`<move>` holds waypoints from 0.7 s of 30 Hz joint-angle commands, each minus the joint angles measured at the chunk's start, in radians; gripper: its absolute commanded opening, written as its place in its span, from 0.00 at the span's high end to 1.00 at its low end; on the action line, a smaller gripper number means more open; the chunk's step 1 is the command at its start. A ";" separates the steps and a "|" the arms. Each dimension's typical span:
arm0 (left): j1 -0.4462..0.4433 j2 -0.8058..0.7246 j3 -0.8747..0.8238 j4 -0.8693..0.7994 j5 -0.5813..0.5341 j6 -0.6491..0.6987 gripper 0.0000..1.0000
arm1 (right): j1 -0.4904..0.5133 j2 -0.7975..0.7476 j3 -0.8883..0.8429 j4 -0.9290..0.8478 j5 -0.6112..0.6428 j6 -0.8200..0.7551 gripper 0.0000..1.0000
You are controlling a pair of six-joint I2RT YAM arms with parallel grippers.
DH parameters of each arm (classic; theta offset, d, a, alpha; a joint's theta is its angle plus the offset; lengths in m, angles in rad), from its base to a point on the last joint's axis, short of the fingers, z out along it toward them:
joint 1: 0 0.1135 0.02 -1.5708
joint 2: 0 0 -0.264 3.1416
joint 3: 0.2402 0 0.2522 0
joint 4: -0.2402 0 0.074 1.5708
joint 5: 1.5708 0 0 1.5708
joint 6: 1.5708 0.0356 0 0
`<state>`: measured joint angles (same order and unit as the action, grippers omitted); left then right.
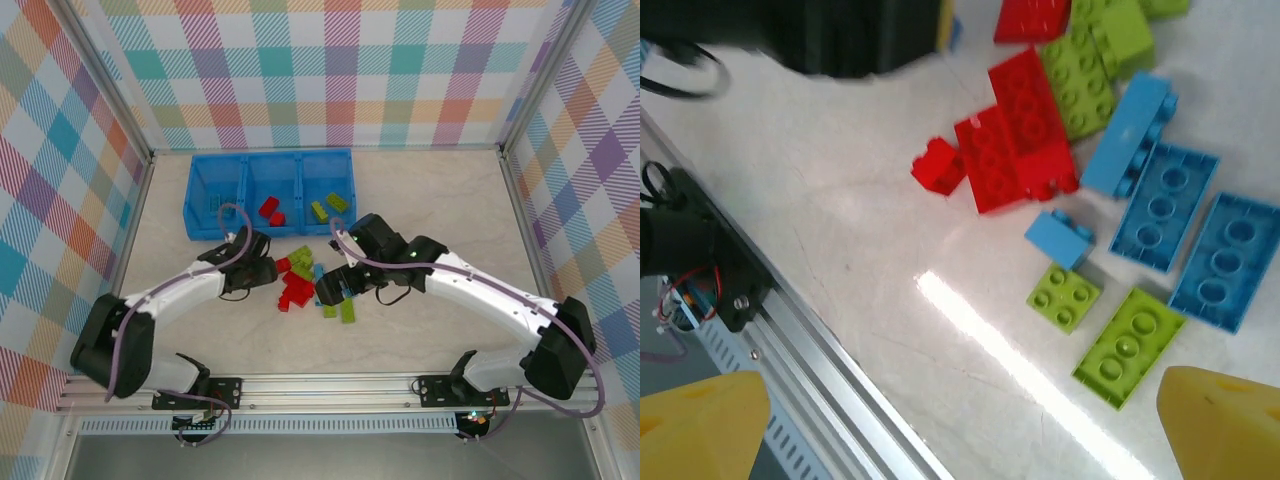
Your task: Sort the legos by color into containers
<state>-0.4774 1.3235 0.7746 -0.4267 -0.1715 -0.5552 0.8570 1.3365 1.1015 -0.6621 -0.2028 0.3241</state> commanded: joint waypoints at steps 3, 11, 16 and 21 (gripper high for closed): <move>0.170 -0.069 0.194 -0.024 -0.108 0.067 0.49 | 0.005 -0.026 0.006 0.045 -0.037 0.033 0.00; 0.406 0.334 0.567 -0.005 -0.065 0.091 0.51 | 0.005 -0.061 -0.012 0.055 -0.006 0.034 0.01; 0.434 0.522 0.738 -0.031 -0.027 0.074 0.45 | 0.004 -0.107 -0.033 0.046 0.014 0.041 0.00; 0.434 0.562 0.799 -0.052 -0.005 0.082 0.29 | 0.004 -0.129 -0.050 0.049 0.040 0.046 0.00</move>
<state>-0.0498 1.9068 1.5169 -0.4477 -0.1932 -0.4805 0.8570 1.2266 1.0679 -0.6216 -0.1844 0.3584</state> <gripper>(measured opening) 0.698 0.996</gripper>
